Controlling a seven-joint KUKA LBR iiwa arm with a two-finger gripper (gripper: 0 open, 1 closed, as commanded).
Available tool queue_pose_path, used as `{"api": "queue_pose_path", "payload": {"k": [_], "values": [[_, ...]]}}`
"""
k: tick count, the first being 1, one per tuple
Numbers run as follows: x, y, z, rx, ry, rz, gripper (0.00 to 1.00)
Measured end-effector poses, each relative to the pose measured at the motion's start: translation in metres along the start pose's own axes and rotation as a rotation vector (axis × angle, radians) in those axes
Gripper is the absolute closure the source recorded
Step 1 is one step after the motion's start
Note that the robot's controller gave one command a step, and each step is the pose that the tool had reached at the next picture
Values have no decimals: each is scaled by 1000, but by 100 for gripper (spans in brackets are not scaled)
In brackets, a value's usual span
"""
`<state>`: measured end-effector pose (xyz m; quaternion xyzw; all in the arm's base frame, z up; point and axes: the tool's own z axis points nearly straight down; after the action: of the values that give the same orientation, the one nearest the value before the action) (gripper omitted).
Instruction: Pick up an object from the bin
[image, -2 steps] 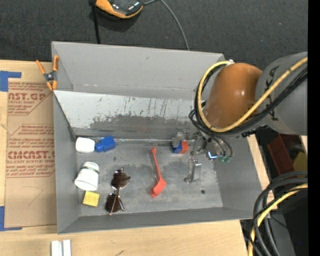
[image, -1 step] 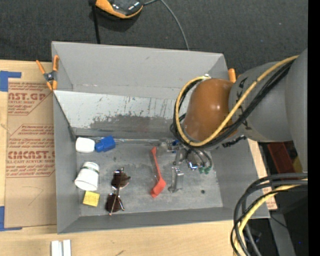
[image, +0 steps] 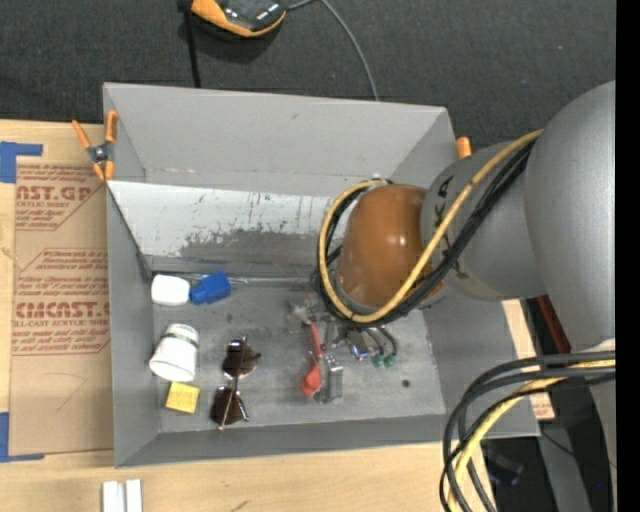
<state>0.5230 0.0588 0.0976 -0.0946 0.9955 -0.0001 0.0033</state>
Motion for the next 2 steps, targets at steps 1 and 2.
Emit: {"api": "queue_pose_path", "payload": {"k": [1, 2], "values": [[-11, 32, -13, 0, 1, 12, 0], [-22, 82, 6, 1, -8, -50, 0]]}}
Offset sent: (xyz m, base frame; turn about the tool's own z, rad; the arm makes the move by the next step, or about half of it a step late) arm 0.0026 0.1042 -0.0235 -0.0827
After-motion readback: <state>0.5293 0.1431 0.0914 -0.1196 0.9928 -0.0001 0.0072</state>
